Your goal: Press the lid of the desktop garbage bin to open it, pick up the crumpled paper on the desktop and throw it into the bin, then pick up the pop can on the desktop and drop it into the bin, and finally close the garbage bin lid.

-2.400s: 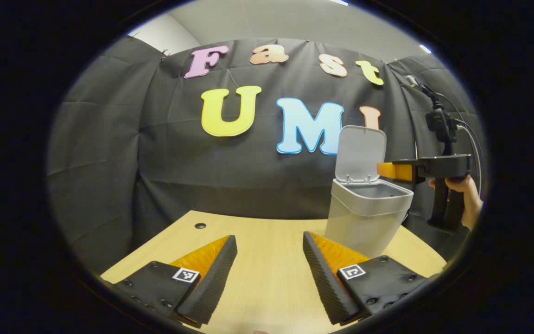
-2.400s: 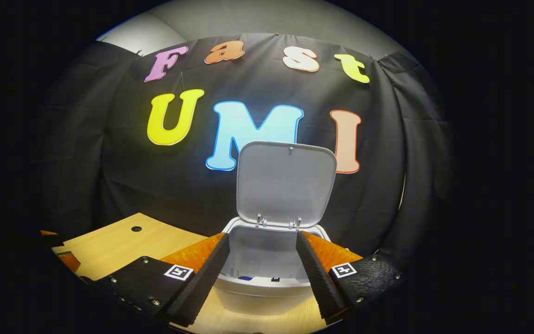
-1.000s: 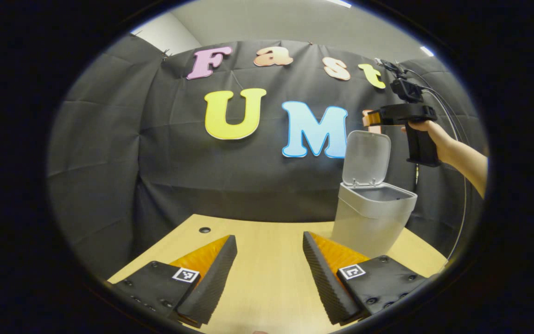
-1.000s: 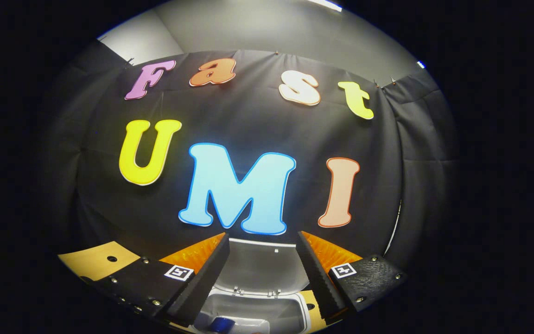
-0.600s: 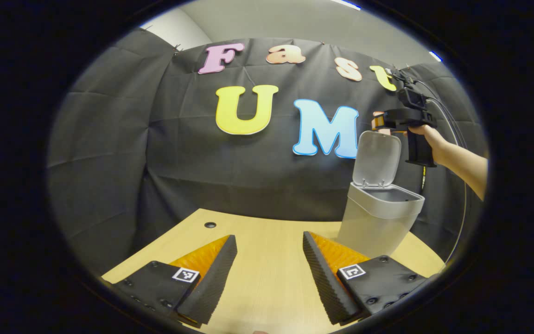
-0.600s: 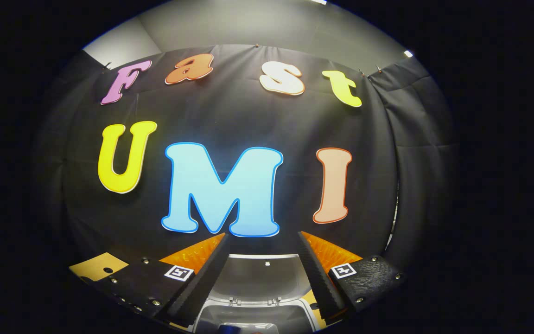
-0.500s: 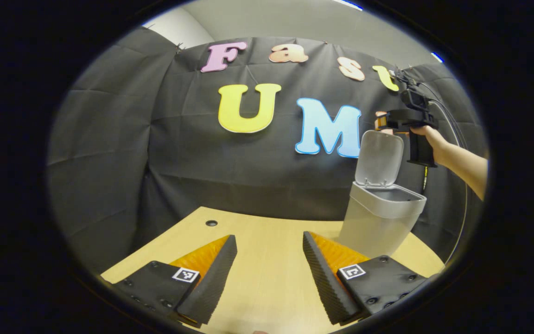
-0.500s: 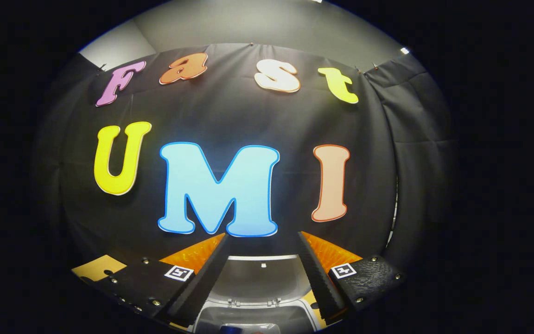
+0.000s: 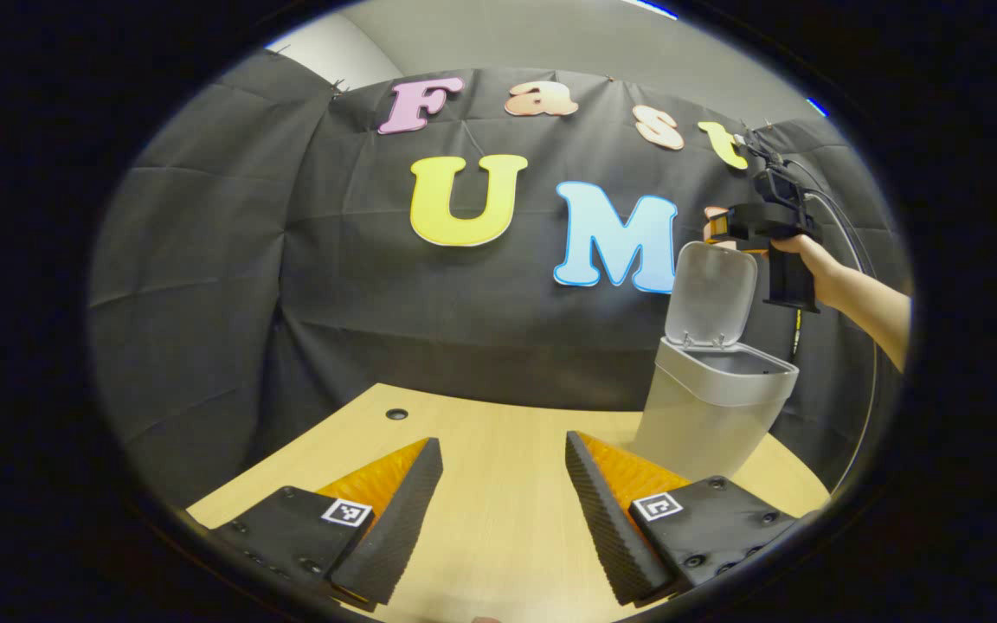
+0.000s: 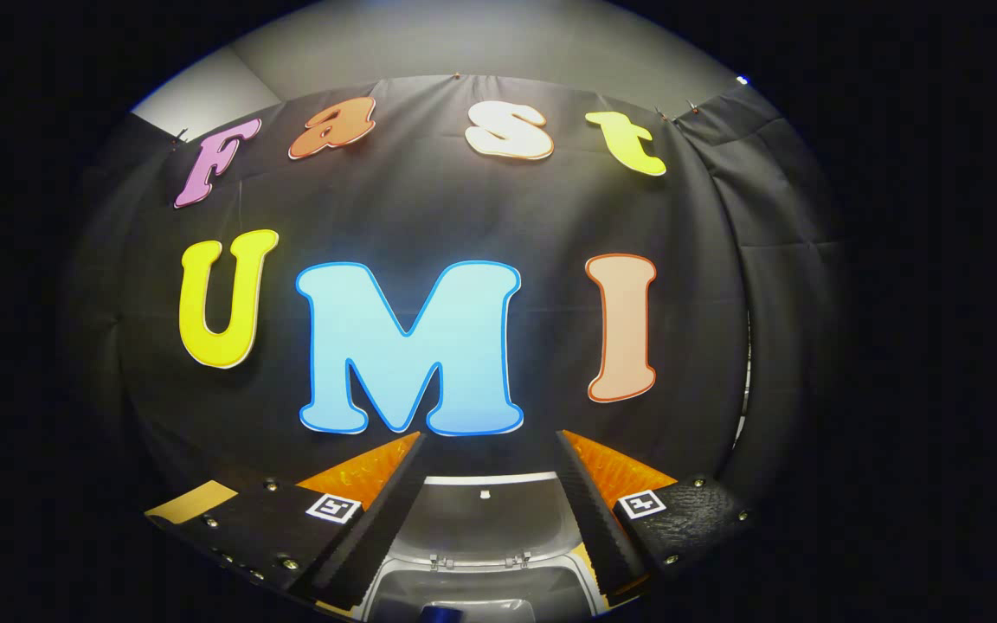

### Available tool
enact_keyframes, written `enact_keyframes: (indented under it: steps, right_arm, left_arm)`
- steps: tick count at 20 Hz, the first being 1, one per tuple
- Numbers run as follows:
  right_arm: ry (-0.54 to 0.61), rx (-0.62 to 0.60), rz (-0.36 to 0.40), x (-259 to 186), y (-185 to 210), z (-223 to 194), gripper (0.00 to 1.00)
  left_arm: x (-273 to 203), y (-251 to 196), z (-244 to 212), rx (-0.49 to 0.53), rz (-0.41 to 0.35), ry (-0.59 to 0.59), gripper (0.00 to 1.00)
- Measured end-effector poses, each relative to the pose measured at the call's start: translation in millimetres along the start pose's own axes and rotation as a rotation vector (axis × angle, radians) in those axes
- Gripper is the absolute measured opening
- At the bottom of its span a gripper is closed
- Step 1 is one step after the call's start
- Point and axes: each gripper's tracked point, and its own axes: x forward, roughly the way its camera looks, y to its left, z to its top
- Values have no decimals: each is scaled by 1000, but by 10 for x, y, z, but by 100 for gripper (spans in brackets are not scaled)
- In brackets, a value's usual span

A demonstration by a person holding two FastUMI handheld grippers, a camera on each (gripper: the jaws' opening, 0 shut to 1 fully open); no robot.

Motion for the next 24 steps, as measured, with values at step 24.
enact_keyframes:
  steps: [24]
  right_arm:
    - [30,15,89,-920,-40,-661,93]
  left_arm:
    - [-435,-343,-94,23,4,-17,96]
